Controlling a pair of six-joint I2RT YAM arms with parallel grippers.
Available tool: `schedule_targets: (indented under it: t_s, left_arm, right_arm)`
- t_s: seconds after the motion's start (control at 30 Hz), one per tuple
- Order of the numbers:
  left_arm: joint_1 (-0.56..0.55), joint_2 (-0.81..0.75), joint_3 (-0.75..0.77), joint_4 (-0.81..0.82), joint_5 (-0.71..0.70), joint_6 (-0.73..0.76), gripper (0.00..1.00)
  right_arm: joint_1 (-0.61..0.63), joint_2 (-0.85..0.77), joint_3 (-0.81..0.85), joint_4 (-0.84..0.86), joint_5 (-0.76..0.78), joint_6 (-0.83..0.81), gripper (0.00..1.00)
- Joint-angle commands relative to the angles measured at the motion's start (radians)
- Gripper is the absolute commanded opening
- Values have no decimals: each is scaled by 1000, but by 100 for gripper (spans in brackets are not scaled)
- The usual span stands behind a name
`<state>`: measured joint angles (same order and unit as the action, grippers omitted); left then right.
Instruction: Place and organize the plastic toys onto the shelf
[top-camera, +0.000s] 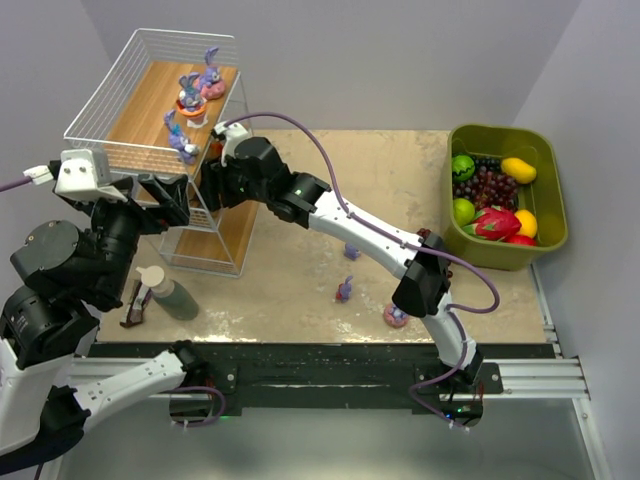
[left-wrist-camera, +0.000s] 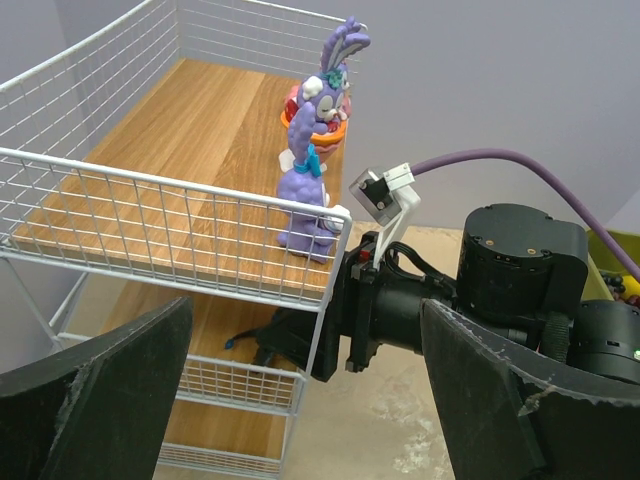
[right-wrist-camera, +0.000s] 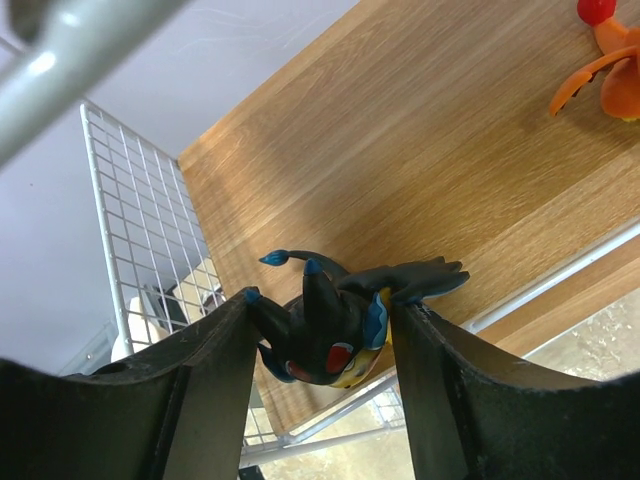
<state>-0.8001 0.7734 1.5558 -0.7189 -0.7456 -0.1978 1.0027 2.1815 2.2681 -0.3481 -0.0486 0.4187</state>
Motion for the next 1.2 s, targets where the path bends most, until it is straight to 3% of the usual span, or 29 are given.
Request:
schedule_targets:
  t_s: [0.0, 0.83, 1.17]
  left_arm:
    - [-2, -16, 12, 42, -20, 14, 100]
    - [-2, -59, -2, 87, -29, 28, 100]
    - [-2, -52, -5, 88, -31, 28, 100]
  right_arm:
    - [8, -9, 21, 70, -22, -26, 60]
    - [8, -46, -53, 228, -14, -9, 73]
    - [8, -78, -91, 258, -4, -11, 82]
